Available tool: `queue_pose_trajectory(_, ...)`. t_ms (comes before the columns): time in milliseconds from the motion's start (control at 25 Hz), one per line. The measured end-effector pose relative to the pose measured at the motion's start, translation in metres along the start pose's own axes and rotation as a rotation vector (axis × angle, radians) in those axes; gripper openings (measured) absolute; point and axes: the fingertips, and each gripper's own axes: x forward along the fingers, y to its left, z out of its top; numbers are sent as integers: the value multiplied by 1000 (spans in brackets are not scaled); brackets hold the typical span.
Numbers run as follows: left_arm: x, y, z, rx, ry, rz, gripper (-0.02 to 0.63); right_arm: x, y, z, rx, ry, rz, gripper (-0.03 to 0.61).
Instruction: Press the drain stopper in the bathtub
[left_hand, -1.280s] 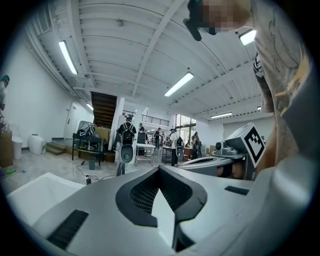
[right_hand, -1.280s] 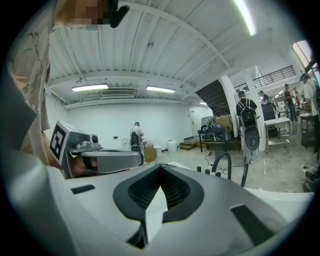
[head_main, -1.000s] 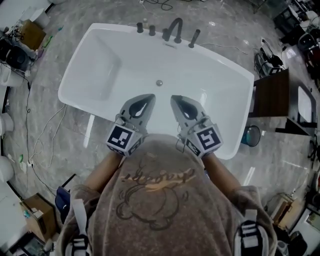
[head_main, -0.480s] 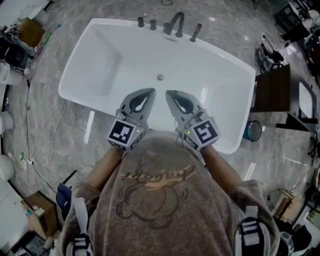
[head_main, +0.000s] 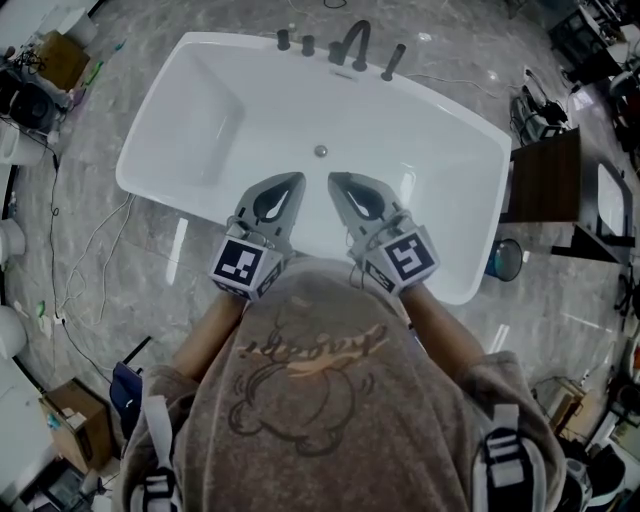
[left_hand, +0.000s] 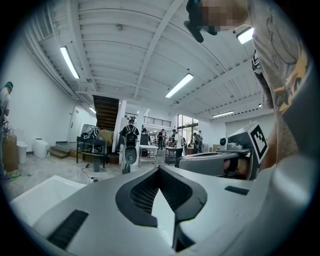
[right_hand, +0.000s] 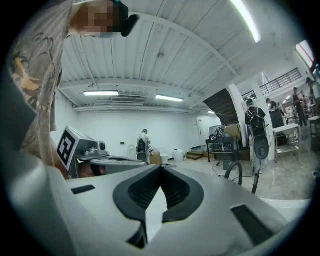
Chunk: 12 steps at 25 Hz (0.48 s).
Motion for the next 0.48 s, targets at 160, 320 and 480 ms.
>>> queue_pose_trajectory(160, -2, 1, 1, 3, -1, 5, 2, 1, 2, 1, -2, -3, 5, 2)
queue_pose_trajectory(320, -4, 1, -2, 10, 7, 9, 2, 1, 4, -2, 2, 3, 12, 2)
queue_pose_trajectory(480, -5, 8, -2, 2, 11, 27, 2, 6, 6, -4, 2, 12, 17, 2)
